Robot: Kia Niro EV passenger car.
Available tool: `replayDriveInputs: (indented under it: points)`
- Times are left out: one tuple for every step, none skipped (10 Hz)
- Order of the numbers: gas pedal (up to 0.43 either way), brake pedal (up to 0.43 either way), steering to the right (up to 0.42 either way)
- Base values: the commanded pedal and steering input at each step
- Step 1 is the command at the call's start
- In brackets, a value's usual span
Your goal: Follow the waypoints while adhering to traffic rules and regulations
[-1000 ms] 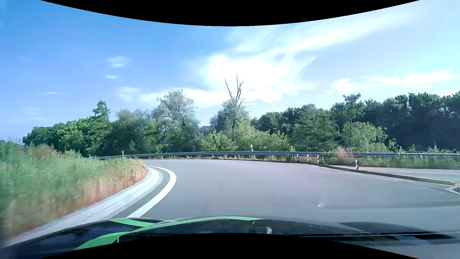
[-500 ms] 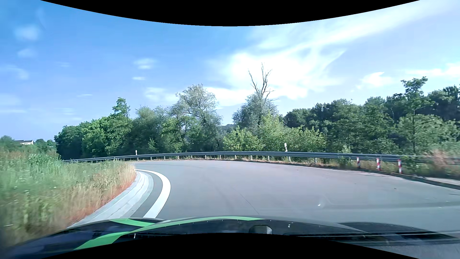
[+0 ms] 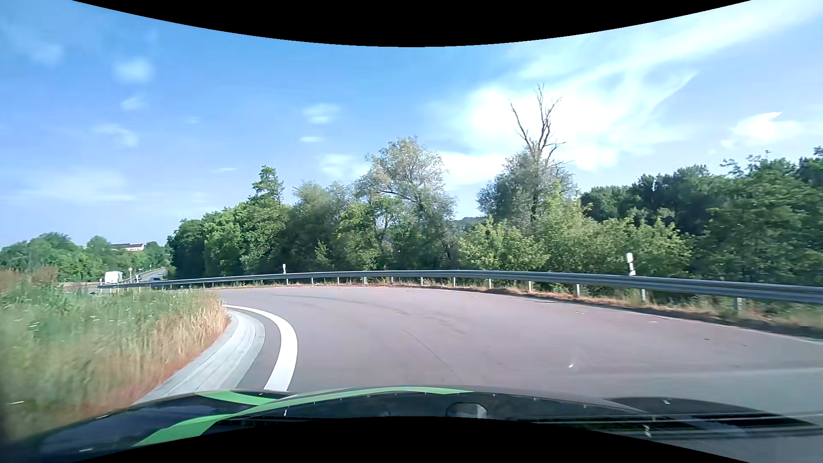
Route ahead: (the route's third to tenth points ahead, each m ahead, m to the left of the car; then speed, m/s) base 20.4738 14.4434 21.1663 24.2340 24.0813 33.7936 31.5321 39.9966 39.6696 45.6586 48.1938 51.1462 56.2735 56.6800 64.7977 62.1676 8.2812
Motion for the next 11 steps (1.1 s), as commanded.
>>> replayDriveInputs:
  points:
    - [0.098, 0.000, -0.174]
    - [0.098, 0.000, -0.179]
    - [0.098, 0.000, -0.185]
    - [0.110, 0.000, -0.194]
    - [0.110, 0.000, -0.203]
    - [0.118, 0.000, -0.210]
    - [0.118, 0.000, -0.215]
    - [0.118, 0.000, -0.218]
    - [0.118, 0.000, -0.218]
    - [0.118, 0.000, -0.219]
    - [0.138, 0.000, -0.223]
